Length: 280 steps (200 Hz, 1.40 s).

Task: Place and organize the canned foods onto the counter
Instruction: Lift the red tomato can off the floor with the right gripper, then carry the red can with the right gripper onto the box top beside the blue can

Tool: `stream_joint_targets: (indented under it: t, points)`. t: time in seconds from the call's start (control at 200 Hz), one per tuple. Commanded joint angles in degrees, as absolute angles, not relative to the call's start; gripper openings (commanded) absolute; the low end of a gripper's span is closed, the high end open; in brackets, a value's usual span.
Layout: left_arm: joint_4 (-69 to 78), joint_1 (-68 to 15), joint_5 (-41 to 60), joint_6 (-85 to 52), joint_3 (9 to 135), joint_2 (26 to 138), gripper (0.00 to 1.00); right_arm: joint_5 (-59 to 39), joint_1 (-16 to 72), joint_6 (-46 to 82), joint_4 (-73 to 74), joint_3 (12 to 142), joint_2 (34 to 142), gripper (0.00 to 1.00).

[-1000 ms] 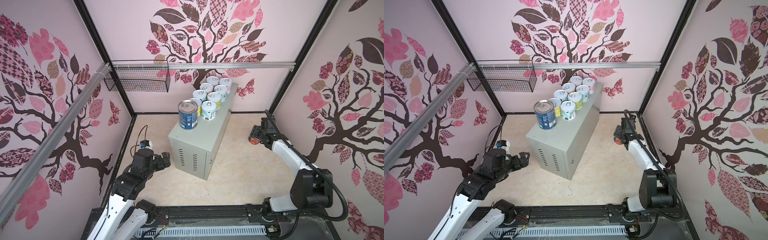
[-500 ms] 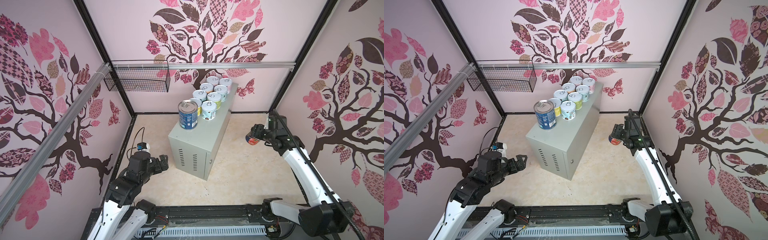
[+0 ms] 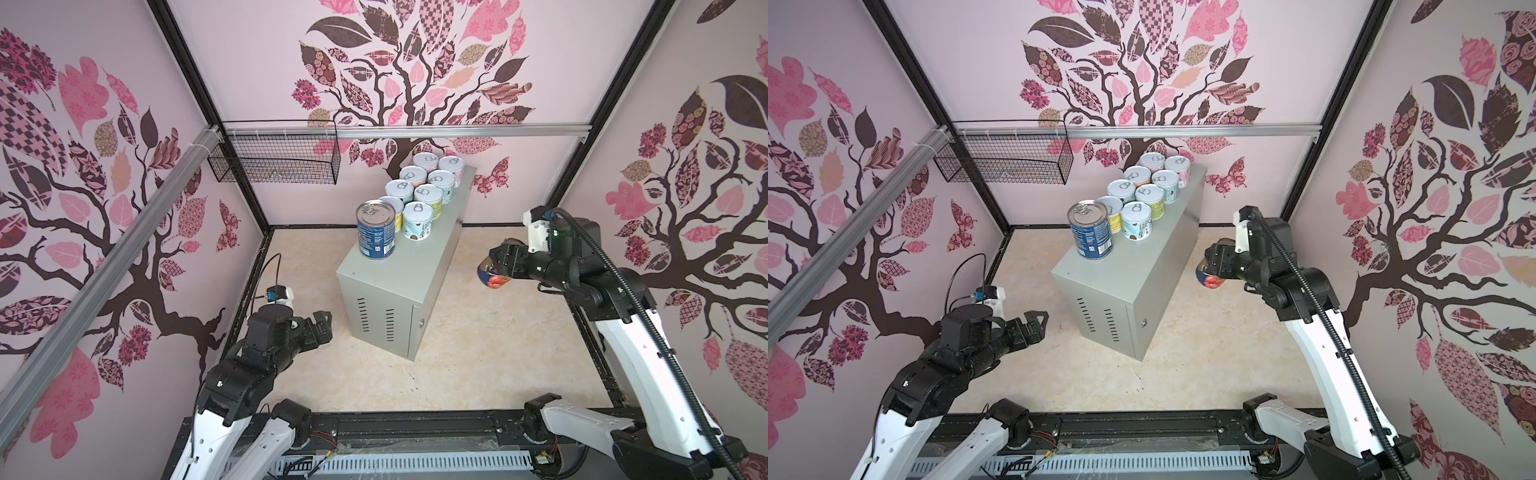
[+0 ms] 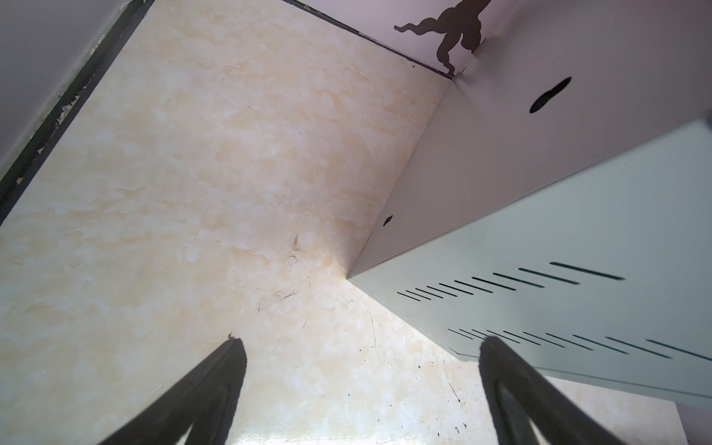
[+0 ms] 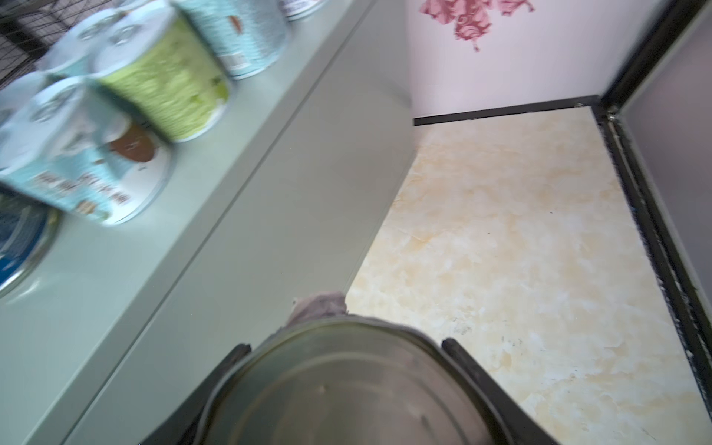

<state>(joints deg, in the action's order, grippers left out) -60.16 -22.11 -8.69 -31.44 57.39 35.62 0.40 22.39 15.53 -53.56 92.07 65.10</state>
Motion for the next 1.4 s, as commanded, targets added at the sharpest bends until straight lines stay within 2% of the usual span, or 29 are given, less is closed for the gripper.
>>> stream_joint_targets:
  t: [0.0, 0.17, 0.34, 0.51, 0.71, 1.395]
  points:
    - [-61.4, -21.9, -9.2, -30.8, 61.2, 36.3, 0.98, 5.3, 29.3, 15.4, -54.6, 100.1, 66.7, 0.54]
    - [-62.5, -21.9, -9.9, -30.2, 63.4, 37.5, 0.98, 15.2, 44.2, 15.3, -60.5, 113.7, 74.1, 0.54]
    - [-63.1, -21.9, -10.0, -30.1, 64.5, 38.2, 0.98, 18.2, 51.7, 14.3, -66.1, 128.5, 83.3, 0.53]
    - [-63.3, -21.9, -9.9, -29.9, 65.1, 38.8, 0.98, 16.6, 52.0, 12.7, -69.3, 138.8, 90.3, 0.53]
    - [-63.4, -21.9, -10.0, -29.3, 65.7, 39.9, 0.98, 15.7, 52.1, 11.0, -70.0, 144.4, 96.0, 0.54]
    - [-61.9, -21.9, -9.1, -29.3, 64.4, 40.0, 0.98, 16.2, 52.2, 7.6, -63.9, 145.5, 103.1, 0.58]
